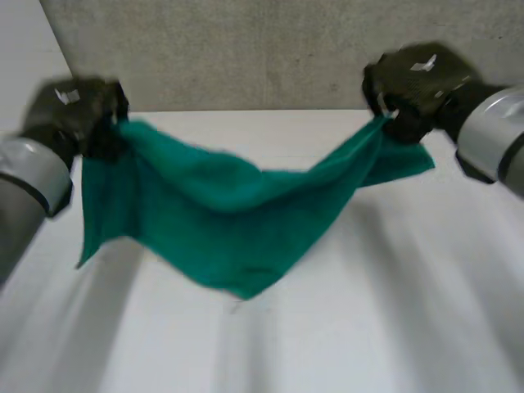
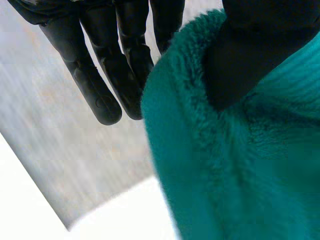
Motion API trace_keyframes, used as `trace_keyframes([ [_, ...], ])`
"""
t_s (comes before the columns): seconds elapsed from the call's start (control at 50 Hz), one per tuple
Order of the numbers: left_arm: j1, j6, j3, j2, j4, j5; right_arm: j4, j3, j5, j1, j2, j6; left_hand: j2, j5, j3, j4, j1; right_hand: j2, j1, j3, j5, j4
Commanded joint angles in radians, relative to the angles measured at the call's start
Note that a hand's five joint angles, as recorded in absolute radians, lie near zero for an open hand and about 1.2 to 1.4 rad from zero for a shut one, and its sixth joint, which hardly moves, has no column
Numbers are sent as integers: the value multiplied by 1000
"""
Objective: Fold the towel.
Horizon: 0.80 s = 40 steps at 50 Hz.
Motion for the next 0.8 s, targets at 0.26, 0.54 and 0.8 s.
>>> trace_keyframes([
  [0.26, -6, -14, -123, -345, -53, -163, 102, -87, 141, 146, 457, -82, -283, -219, -279, -281, -231, 221, 414, 216, 239, 208],
  [0.54, -104, 277, -189, -2, -254, -167, 18, 28, 140, 145, 403, -77, -992, -928, -987, -990, -939, 221, 414, 216, 239, 208],
  [0.8, -321, 278, 77, -185, -131, -170, -20, 84, 143, 140, 387, -77, -956, -892, -952, -954, -904, 221, 414, 216, 239, 208],
])
